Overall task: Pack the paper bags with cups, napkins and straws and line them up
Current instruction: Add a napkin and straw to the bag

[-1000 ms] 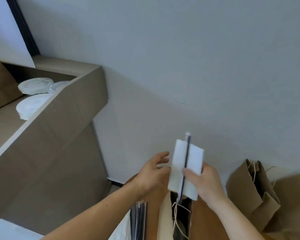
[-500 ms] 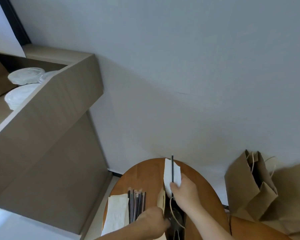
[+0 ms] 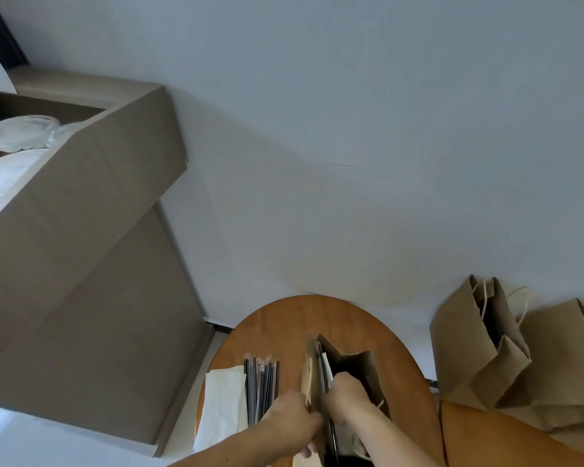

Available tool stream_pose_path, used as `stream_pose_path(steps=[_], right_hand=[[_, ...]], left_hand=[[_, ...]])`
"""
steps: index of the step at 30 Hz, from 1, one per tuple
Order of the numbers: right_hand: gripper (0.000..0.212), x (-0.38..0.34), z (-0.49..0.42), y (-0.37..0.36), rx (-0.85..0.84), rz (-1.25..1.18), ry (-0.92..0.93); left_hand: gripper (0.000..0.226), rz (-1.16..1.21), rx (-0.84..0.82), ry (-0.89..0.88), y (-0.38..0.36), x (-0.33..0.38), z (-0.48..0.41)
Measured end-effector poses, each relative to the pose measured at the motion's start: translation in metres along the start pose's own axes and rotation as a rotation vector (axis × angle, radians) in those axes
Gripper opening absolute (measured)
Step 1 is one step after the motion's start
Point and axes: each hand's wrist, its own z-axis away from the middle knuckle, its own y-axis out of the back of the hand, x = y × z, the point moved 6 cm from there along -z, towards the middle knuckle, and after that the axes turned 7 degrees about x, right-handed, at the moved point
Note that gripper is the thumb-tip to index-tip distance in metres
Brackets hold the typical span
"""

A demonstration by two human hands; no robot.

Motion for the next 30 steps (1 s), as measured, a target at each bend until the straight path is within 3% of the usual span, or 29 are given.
stream_pose_path(steps=[6, 15, 19, 23, 26, 30], right_hand=[[0.013, 0.017, -0.028, -0.031, -0.048, -0.059, -0.125], [0.019, 0.048, -0.036, -0.045, 0.036, -0.077, -0.251], [0.014, 0.046, -0.03, -0.041, 0.057, -0.138, -0.186], [0.046, 0.035, -0.019, -0.019, 0.127, -0.164, -0.086], [0.051, 0.016, -0.005, 0.006, 0.183, -0.146, 0.025], [0.044, -0.001, 0.02, 0.06, 0.433, -0.174, 0.258]], left_hand=[[0.036, -0.224, 0.115, -0.024, 0.02, -0.013, 0.003], [0.036, -0.248, 0.116, -0.001, 0.011, -0.025, 0.002], [0.033, -0.267, 0.107, -0.028, 0.005, -0.024, 0.002], [0.031, -0.27, 0.094, -0.11, -0.002, -0.017, -0.002], [0.042, -0.272, 0.067, -0.188, -0.006, -0.007, -0.003], [0.05, -0.24, 0.054, -0.276, -0.008, 0.01, -0.007]])
